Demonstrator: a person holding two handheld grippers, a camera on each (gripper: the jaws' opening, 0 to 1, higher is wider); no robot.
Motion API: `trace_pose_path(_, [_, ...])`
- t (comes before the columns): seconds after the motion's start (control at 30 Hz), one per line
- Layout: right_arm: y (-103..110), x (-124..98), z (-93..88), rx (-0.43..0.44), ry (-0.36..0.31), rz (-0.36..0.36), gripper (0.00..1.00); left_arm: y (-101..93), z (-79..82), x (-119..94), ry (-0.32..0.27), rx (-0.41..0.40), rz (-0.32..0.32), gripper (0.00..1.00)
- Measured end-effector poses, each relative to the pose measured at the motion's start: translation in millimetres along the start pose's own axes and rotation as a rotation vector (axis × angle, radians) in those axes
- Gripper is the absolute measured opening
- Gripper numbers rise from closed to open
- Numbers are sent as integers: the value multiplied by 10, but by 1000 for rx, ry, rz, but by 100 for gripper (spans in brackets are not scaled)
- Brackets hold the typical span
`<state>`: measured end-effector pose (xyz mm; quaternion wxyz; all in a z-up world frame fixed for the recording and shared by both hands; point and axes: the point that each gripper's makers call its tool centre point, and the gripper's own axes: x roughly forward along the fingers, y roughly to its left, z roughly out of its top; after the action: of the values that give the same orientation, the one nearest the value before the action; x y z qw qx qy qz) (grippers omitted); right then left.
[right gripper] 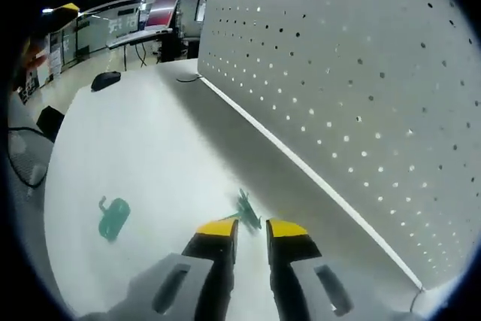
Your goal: Insert the hook assembly into the mounting plate slot until the hook locks in place.
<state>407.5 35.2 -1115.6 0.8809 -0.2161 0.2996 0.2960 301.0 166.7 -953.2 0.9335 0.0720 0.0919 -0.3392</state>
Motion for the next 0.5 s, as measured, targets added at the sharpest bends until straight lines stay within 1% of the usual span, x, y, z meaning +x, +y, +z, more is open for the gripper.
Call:
trace_pose_path(0.17, [-21, 54, -10, -14, 3, 6, 9, -2, -12, 12, 7, -1, -4, 32])
trace_pose_path(0.3, [-33, 97, -55, -19, 14, 12, 8, 1, -21, 22, 12, -4, -5, 32])
trace_pose_path(0.5, [-36, 113, -53, -43, 4, 18, 2, 14, -33, 27, 17, -7, -2, 31])
